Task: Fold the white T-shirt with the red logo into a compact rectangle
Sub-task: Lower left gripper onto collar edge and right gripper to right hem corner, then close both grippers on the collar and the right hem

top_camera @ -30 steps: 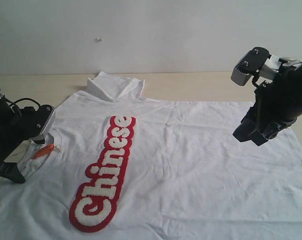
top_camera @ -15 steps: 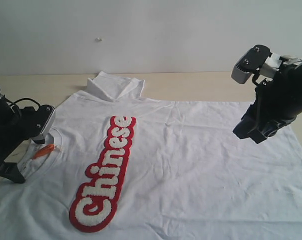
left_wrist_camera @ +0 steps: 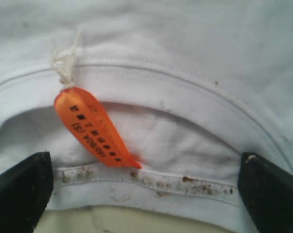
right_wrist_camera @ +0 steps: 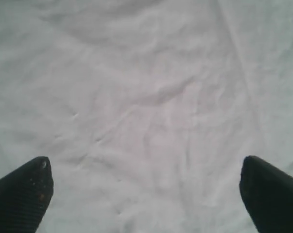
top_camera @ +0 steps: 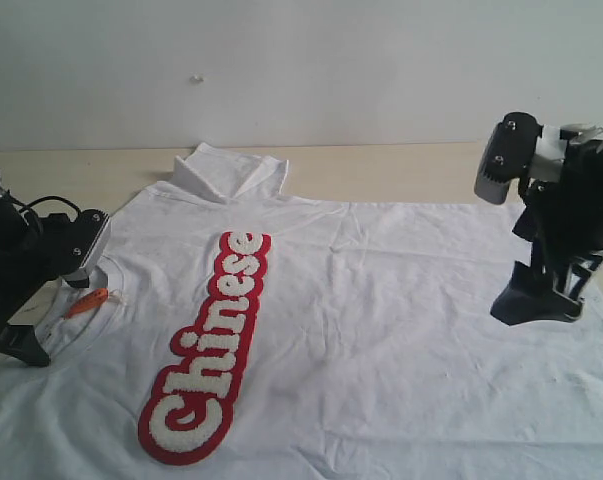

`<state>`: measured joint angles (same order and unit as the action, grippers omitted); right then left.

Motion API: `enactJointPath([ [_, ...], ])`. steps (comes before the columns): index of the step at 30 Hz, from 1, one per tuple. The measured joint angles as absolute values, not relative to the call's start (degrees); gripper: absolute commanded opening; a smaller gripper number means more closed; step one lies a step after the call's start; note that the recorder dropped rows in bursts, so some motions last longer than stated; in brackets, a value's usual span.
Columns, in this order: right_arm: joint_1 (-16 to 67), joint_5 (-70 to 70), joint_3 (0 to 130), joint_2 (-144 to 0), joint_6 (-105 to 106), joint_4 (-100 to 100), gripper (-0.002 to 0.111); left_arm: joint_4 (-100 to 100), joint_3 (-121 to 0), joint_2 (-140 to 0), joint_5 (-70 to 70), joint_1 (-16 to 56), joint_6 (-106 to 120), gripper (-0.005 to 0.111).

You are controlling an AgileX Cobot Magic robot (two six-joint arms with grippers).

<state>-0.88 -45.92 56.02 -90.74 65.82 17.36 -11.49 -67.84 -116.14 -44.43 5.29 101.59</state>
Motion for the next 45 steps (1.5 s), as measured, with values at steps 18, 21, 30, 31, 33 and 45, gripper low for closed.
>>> enactJointPath([
  [18, -2.54, -49.49, 56.02, -98.23, 73.52, -8.95, 0.105, -11.49, -67.84, -116.14, -44.43, 5.29, 101.59, 0.104],
  [21, -5.92, -47.61, 56.02, -98.92, 75.69, -6.98, 0.105, -11.49, -67.84, -116.14, -44.43, 5.29, 101.59, 0.104],
  [30, -12.66, -41.23, 56.02, -100.47, 76.15, -5.67, 0.105, -11.49, -67.84, -116.14, -44.43, 5.29, 101.59, 0.104],
  [31, -12.85, -40.32, 56.02, -100.81, 75.53, -5.50, 0.105, -11.49, -67.84, -116.14, -44.43, 5.29, 101.59, 0.104],
  [33, -13.09, -38.28, 56.02, -101.95, 75.17, -5.38, 0.105, -11.49, -67.84, -116.14, -44.43, 5.29, 101.59, 0.104],
  [45, -13.09, -35.96, 59.63, -110.39, 75.65, -5.66, 0.105, -11.61, -67.84, -116.14, -44.43, 5.29, 101.59, 0.104],
])
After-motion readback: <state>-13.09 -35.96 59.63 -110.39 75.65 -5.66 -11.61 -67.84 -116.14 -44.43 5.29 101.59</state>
